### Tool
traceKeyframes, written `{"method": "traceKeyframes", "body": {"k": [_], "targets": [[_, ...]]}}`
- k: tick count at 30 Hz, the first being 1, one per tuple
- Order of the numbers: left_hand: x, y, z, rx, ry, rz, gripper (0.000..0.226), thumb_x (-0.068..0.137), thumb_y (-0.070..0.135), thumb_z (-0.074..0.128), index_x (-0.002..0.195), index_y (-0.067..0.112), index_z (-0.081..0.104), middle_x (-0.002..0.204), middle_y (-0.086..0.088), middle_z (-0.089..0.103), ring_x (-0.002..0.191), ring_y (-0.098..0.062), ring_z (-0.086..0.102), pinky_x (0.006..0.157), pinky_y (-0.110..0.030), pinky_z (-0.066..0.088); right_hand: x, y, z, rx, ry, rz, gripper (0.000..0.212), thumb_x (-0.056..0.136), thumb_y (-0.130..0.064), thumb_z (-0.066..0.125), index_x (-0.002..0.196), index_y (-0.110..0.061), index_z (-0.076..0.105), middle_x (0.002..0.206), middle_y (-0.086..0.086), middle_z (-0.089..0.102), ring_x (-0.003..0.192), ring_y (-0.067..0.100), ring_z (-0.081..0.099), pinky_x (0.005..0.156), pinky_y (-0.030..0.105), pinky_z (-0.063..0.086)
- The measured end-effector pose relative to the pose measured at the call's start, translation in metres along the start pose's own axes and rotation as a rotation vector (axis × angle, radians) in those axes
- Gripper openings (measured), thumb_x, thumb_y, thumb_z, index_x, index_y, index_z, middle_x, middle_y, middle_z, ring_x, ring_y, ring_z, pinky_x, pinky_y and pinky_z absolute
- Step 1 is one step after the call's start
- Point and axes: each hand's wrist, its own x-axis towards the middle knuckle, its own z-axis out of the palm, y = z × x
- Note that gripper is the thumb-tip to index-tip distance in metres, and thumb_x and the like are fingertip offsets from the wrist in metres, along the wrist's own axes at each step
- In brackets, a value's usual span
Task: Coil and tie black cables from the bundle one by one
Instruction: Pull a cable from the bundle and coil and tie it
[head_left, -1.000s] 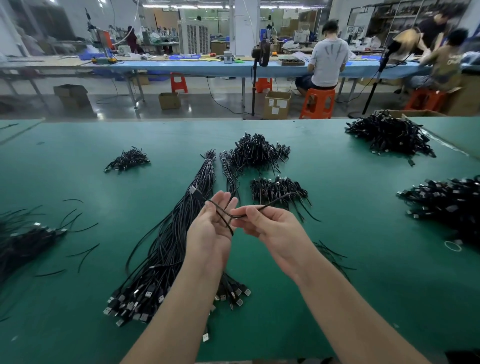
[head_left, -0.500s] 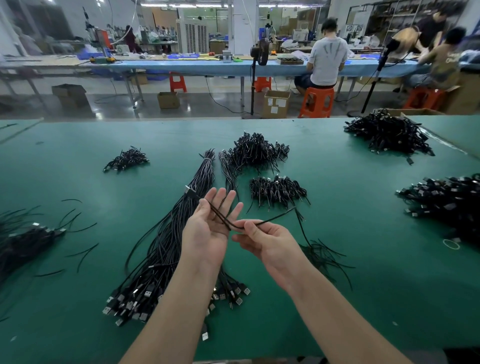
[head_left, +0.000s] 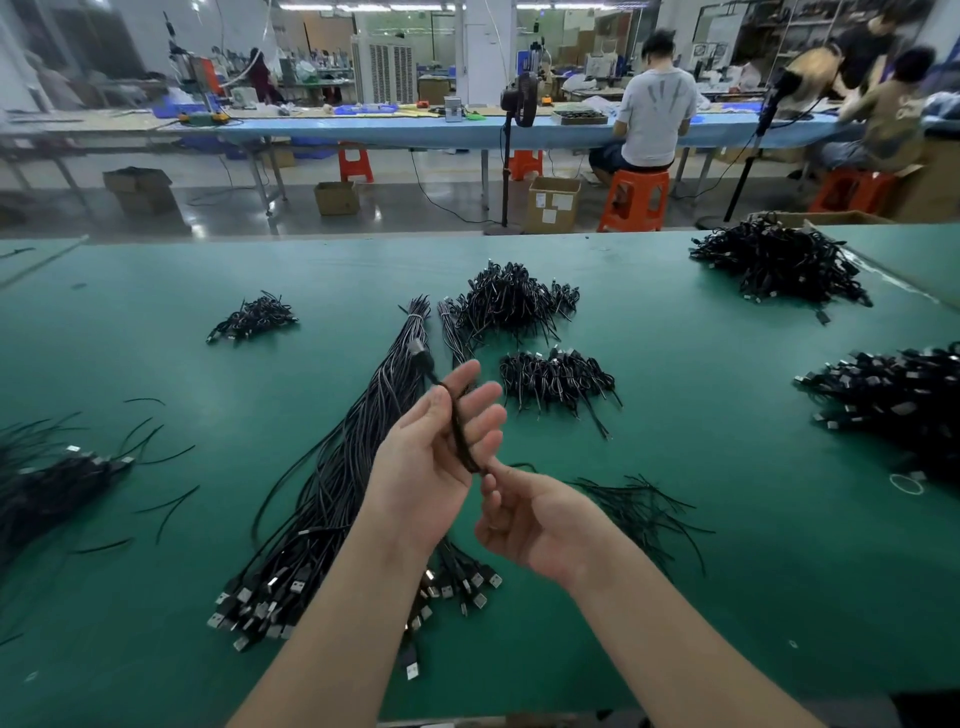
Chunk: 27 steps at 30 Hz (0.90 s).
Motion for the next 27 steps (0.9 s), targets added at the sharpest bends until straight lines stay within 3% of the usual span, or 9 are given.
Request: {"method": "traceKeyframes", "body": {"k": [3, 5, 7, 11, 16, 19, 23, 27], "targets": [[-0.012, -0.001, -0.006, 0.086, -0.185, -0.088, 0.035, 0.094, 0.023, 0.056, 0.121, 0.006, 0.071, 0.074, -0.006, 0.067, 0.057, -0.016, 0.063, 0.058, -0.025, 0.054, 0.002, -0.02, -0.007, -0.19, -0.034, -0.026, 0.011, 0.086, -0.021, 0.07, 0.084, -0.01, 0.068, 0.073, -0.001, 0.057, 0.062, 0.01, 0.052, 0.066, 0.027, 0.049], [-0.019, -0.003, -0.01, 0.191, -0.242, -0.149, 0.036, 0.095, 0.022, 0.057, 0.123, 0.003, 0.068, 0.069, -0.007, 0.066, 0.053, -0.016, 0.062, 0.057, -0.024, 0.053, 0.003, -0.036, -0.007, -0.331, -0.031, -0.094, 0.017, 0.091, -0.023, 0.066, 0.093, -0.006, 0.068, 0.076, 0.003, 0.053, 0.068, 0.014, 0.049, 0.076, 0.032, 0.048], [-0.024, -0.009, -0.01, 0.283, -0.248, -0.209, 0.037, 0.094, 0.023, 0.059, 0.123, 0.003, 0.069, 0.068, -0.008, 0.066, 0.052, -0.017, 0.062, 0.055, -0.025, 0.053, 0.004, -0.052, -0.005, -0.411, 0.027, -0.176, 0.021, 0.092, -0.023, 0.067, 0.097, -0.004, 0.07, 0.072, 0.002, 0.055, 0.064, 0.014, 0.05, 0.074, 0.032, 0.05], [-0.027, -0.027, -0.007, 0.345, -0.14, -0.244, 0.032, 0.095, 0.021, 0.054, 0.116, 0.006, 0.074, 0.067, -0.01, 0.065, 0.049, -0.017, 0.062, 0.052, -0.026, 0.051, 0.001, -0.081, 0.008, -0.623, 0.113, -0.383, 0.02, 0.094, -0.024, 0.068, 0.083, -0.01, 0.077, 0.063, -0.004, 0.058, 0.053, 0.007, 0.051, 0.061, 0.027, 0.054], [-0.018, -0.035, -0.005, 0.335, 0.031, -0.169, 0.031, 0.103, 0.014, 0.044, 0.118, 0.003, 0.069, 0.067, -0.014, 0.064, 0.05, -0.021, 0.06, 0.052, -0.028, 0.051, -0.007, -0.082, 0.022, -0.697, 0.095, -0.498, 0.022, 0.097, -0.019, 0.064, 0.081, -0.008, 0.075, 0.06, -0.004, 0.062, 0.046, 0.005, 0.044, 0.039, 0.017, 0.035], [-0.016, -0.037, -0.003, 0.34, 0.027, -0.152, 0.03, 0.105, 0.015, 0.043, 0.119, 0.001, 0.065, 0.071, -0.016, 0.066, 0.054, -0.024, 0.063, 0.057, -0.031, 0.054, -0.01, -0.075, 0.026, -0.687, 0.108, -0.556, 0.022, 0.097, -0.015, 0.062, 0.081, -0.005, 0.074, 0.062, 0.0, 0.066, 0.047, 0.008, 0.049, 0.04, 0.02, 0.041], [-0.015, -0.037, -0.003, 0.388, -0.026, -0.135, 0.026, 0.105, 0.018, 0.043, 0.106, -0.001, 0.061, 0.074, -0.017, 0.067, 0.058, -0.025, 0.064, 0.061, -0.033, 0.055, -0.014, -0.07, 0.03, -0.659, 0.114, -0.598, 0.022, 0.096, -0.01, 0.06, 0.085, 0.003, 0.073, 0.066, 0.005, 0.068, 0.051, 0.011, 0.057, 0.045, 0.023, 0.05], [-0.015, -0.04, -0.002, 0.39, 0.073, -0.021, 0.026, 0.105, 0.019, 0.044, 0.098, 0.003, 0.063, 0.074, -0.015, 0.067, 0.058, -0.023, 0.064, 0.062, -0.032, 0.055, -0.02, -0.066, 0.033, -0.597, 0.062, -0.576, 0.022, 0.097, -0.008, 0.058, 0.088, 0.003, 0.074, 0.071, 0.009, 0.069, 0.057, 0.017, 0.061, 0.051, 0.025, 0.054]]}}
